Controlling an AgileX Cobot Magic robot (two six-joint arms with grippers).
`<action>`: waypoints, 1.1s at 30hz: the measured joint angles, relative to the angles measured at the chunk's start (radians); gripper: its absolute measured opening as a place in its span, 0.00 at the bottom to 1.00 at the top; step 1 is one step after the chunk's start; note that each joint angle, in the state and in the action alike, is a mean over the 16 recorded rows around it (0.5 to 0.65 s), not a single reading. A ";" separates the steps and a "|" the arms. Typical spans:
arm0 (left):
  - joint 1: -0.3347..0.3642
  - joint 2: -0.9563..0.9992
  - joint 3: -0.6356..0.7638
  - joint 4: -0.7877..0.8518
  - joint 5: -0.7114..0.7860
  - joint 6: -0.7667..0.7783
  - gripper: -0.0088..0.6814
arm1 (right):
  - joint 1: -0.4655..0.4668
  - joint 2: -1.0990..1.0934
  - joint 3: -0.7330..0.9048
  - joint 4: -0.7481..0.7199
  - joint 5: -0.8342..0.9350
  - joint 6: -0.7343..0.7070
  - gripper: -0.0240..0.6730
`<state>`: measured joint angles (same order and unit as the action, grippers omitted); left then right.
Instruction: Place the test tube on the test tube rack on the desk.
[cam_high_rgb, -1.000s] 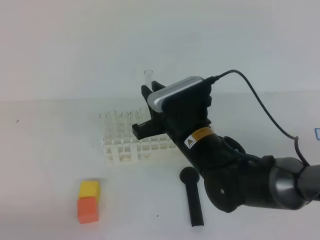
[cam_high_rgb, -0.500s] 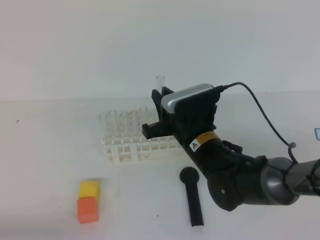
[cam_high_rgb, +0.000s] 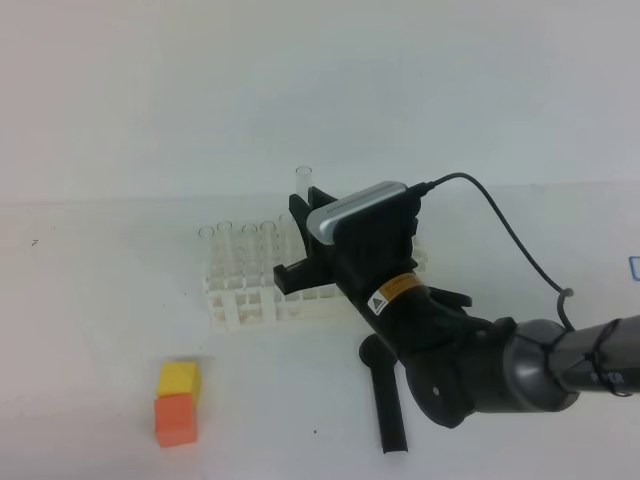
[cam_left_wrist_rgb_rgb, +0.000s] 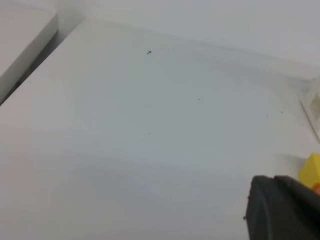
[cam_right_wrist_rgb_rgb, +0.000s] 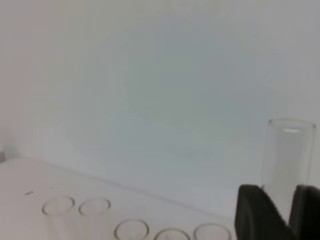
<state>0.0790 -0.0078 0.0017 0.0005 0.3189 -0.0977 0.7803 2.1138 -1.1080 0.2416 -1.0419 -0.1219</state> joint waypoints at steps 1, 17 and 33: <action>0.000 0.000 0.000 0.000 0.000 0.008 0.01 | 0.000 0.004 -0.002 -0.003 0.000 -0.004 0.21; 0.000 0.000 0.000 0.000 0.000 0.026 0.01 | 0.000 0.029 -0.019 -0.036 0.008 -0.099 0.33; 0.000 0.000 0.000 0.000 0.000 0.022 0.01 | -0.002 -0.024 -0.019 -0.036 0.023 -0.161 0.56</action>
<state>0.0790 -0.0078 0.0017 0.0000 0.3189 -0.0760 0.7787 2.0895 -1.1270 0.2056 -1.0186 -0.2829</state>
